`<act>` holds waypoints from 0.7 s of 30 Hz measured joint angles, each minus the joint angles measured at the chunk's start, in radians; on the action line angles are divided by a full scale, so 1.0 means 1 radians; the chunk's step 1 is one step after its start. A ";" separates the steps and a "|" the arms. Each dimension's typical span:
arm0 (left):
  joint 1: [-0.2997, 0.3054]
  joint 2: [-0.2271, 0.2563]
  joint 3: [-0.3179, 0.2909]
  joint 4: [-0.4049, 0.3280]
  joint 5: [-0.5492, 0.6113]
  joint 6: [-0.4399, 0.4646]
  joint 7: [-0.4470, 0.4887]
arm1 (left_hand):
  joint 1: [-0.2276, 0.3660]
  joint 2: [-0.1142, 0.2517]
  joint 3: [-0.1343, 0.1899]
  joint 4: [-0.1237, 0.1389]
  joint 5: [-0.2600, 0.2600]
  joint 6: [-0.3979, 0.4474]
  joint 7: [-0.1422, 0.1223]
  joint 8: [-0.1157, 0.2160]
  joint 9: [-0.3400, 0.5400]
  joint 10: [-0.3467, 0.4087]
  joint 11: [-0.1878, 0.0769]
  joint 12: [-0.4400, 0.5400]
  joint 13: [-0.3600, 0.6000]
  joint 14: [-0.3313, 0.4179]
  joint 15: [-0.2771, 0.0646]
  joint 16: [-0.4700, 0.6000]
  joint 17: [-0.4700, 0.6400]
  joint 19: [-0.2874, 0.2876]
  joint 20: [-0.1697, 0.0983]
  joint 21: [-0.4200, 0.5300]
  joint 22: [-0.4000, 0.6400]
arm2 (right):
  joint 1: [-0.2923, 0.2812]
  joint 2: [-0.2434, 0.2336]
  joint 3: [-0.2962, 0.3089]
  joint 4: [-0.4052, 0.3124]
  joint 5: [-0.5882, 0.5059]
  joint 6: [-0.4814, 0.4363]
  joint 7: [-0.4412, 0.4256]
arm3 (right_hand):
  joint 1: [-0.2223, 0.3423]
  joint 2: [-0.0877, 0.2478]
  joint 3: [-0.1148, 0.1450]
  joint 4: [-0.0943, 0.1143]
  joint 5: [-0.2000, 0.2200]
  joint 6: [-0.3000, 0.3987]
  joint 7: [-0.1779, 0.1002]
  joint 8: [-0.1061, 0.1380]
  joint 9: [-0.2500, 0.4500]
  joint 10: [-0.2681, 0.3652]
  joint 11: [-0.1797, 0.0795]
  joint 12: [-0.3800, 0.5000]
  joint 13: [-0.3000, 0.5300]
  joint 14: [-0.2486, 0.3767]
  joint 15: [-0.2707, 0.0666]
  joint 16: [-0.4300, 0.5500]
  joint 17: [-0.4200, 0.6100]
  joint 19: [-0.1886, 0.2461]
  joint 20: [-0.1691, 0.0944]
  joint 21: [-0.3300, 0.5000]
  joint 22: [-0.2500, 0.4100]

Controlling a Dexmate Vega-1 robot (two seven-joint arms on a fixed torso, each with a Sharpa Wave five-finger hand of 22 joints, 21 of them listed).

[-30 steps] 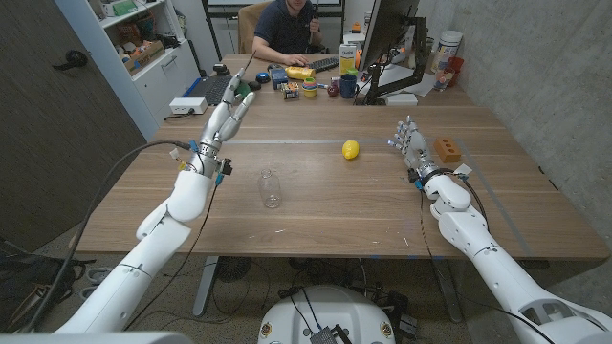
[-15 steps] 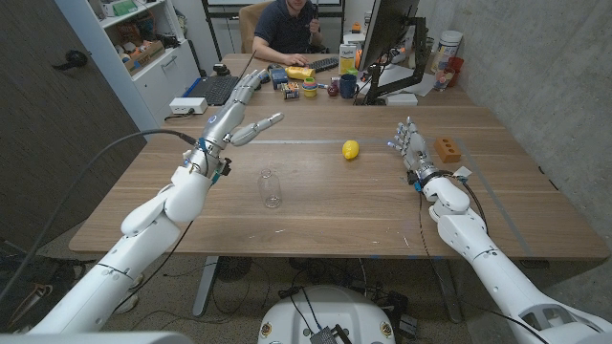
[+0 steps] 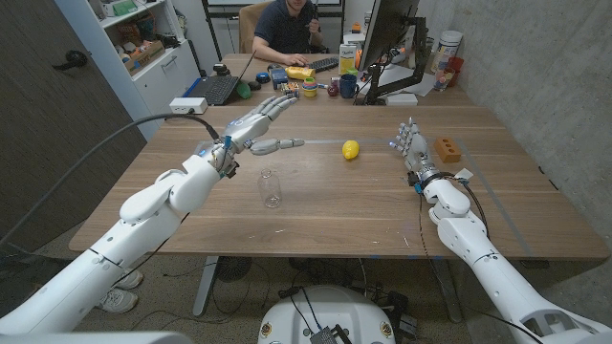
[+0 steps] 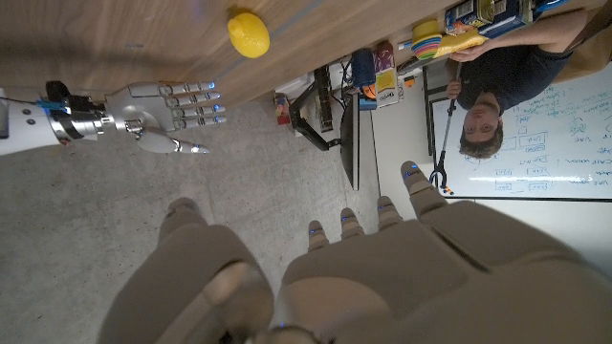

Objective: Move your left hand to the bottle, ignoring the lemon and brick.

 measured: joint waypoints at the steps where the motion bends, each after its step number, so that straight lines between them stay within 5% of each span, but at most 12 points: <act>1: 0.000 0.000 0.000 0.000 0.002 0.010 -0.014 | 0.006 -0.006 -0.002 -0.001 0.000 0.000 0.000 0.000 0.000 0.000 0.000 0.003 0.000 -0.002 -0.002 0.002 0.000 0.005 0.000 0.000 0.000 | 0.000 0.000 0.000 0.000 0.000 0.000 0.000 | 0.000 0.000 0.000 0.000 0.000 0.000 0.000 0.000 0.000 0.000 0.000 0.000 0.000 0.000 0.000 0.000 0.000 0.000 0.000 0.000 0.000; 17: -0.066 0.076 0.100 -0.054 0.015 0.123 -0.196 | 0.110 0.022 -0.003 -0.038 0.022 0.000 0.000 0.041 0.014 -0.005 0.005 0.030 -0.005 0.094 -0.031 0.045 -0.003 0.128 -0.002 0.020 0.000 | -0.006 0.009 0.003 -0.003 -0.006 0.020 -0.014 | 0.000 0.000 -0.008 0.000 0.000 -0.009 -0.009 0.000 0.000 0.000 0.000 0.000 0.000 0.002 0.002 -0.004 0.000 0.000 0.011 -0.015 0.000; 21: -0.083 0.087 0.125 -0.061 0.016 0.147 -0.232 | 0.135 0.034 0.000 -0.044 0.030 0.010 -0.001 0.057 0.014 0.067 -0.009 0.044 -0.005 0.142 -0.055 0.054 -0.003 0.179 -0.002 0.024 0.000 | -0.006 0.011 0.003 -0.002 -0.007 0.025 -0.016 | 0.000 0.000 -0.008 0.000 0.000 -0.016 -0.005 0.000 0.000 0.000 0.000 0.000 0.000 0.002 0.002 -0.004 0.000 0.000 0.011 -0.015 0.000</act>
